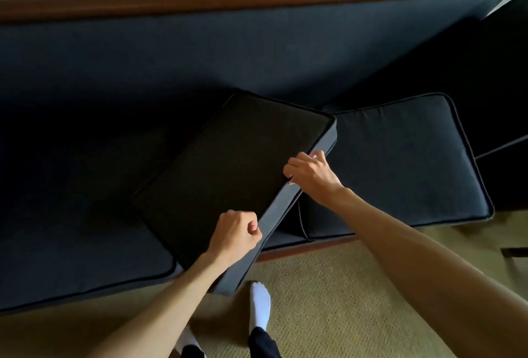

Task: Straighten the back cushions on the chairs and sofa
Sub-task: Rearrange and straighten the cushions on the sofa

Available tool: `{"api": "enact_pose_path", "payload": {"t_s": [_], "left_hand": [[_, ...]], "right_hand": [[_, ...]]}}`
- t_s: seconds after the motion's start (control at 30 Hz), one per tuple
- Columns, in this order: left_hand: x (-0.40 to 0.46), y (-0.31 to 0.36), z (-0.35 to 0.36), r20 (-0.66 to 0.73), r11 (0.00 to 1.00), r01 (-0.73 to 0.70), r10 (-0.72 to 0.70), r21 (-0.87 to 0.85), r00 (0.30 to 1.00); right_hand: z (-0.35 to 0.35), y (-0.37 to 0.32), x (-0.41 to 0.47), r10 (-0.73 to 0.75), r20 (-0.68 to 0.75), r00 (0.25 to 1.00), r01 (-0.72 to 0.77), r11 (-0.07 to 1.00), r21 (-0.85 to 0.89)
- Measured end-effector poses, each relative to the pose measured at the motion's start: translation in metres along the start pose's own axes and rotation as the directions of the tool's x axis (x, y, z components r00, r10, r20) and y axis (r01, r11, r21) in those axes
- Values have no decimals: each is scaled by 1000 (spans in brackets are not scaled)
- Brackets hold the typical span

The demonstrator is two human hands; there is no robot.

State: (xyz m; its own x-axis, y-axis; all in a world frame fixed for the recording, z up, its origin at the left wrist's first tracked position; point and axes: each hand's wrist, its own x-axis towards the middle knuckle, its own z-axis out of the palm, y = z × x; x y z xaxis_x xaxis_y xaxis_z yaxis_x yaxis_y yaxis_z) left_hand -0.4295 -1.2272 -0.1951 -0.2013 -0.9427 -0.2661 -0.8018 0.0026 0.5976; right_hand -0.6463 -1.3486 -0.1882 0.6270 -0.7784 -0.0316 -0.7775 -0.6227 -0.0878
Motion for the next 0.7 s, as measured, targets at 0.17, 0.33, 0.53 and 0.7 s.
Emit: {"api": "enact_pose_path", "payload": {"t_s": [0.17,0.33,0.53,0.7], "left_hand": [[-23,-25,-106,-84,994,33,-42,-101,996],[-39,-64,-198,-121,990,80,-94,-118,988],[-34,-92,-239,-169,980,78,-109,-182,980],[-30,-90,-242,-220,970,120,-167,-212,961]], "right_hand": [[-59,-49,45,-30,55,998,27,998,65],[-99,-111,89,20,-53,998,-11,988,157],[-85,-142,75,25,184,983,-28,1000,13],[-84,-144,108,173,210,962,-153,983,-104]]}}
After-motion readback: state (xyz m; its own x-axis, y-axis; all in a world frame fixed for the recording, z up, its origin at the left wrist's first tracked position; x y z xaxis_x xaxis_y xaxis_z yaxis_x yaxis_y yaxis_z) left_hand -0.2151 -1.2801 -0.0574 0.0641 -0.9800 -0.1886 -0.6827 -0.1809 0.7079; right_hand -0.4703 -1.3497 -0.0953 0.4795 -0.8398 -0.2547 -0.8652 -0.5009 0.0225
